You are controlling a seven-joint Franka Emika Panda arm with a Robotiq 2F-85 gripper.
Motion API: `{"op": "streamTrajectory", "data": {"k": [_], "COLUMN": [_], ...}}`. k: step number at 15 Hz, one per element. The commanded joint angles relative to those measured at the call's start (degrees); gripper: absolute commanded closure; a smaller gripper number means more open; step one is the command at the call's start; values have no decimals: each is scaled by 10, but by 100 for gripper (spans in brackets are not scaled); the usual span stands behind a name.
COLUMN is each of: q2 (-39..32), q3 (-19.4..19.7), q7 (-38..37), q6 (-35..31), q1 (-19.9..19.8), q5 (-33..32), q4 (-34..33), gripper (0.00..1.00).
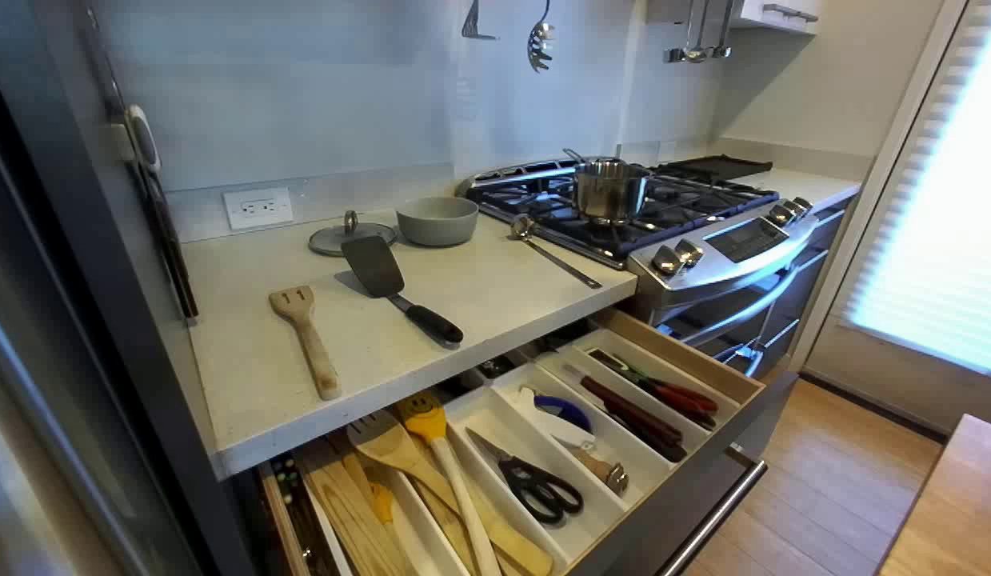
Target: Remove one wooden spoon from the drawer
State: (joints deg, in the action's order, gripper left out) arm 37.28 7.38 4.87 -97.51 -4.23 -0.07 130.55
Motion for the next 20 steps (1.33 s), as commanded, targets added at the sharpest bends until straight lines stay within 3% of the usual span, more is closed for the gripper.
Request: {"op": "streamTrajectory", "data": {"k": [1, 7, 8, 13, 18, 19, 20], "q2": [-1, -1, -7, -35, -149, -99, -117], "q3": [-1, -1, -3, -56, -97, -90, -94], "q7": [1, 1, -7, -49, -68, -68, -68], "q6": [1, 1, -1, -63, -149, -125, -135], "q1": [-2, -2, 7, 35, 75, 58, 64], "q5": [1, 1, 25, 99, 166, 136, 139], "q4": [-1, -1, 7, 117, 193, 181, 188], "gripper": [0, 0, 0, 0, 0, 0, 0]}}
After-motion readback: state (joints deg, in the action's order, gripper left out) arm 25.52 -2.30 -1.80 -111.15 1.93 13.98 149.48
